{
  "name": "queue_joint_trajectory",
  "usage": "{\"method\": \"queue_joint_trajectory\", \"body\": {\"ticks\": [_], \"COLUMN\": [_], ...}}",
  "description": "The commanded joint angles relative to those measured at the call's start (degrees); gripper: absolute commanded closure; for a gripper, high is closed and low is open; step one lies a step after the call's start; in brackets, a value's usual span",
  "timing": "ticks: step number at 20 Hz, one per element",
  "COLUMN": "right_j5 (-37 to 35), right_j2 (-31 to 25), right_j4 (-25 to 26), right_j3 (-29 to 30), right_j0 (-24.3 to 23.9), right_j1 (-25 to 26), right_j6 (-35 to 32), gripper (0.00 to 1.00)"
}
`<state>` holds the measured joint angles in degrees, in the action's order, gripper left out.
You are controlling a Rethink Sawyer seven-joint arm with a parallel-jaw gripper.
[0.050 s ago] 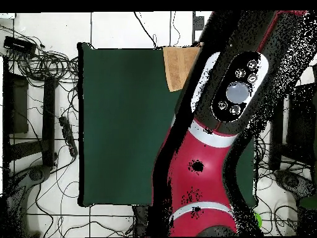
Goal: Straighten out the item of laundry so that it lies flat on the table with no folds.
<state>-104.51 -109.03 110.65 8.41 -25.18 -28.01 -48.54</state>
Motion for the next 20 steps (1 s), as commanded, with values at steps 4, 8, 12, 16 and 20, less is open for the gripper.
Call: {"method": "queue_joint_trajectory", "body": {"ticks": [4,8,12,16,20], "right_j5": [-5.07,-4.83,-5.60,-5.18,-3.30], "right_j2": [-17.77,-11.84,-1.83,5.07,9.47], "right_j4": [12.74,5.54,-9.67,-20.21,-24.25], "right_j3": [-3.37,-0.35,9.65,19.26,19.74], "right_j0": [-0.26,0.04,-2.40,-5.42,-4.85], "right_j1": [4.74,4.69,4.73,3.96,3.96], "right_j6": [18.51,17.82,11.33,3.62,2.73], "gripper": [1.00,1.00,1.00,1.00,1.00]}}
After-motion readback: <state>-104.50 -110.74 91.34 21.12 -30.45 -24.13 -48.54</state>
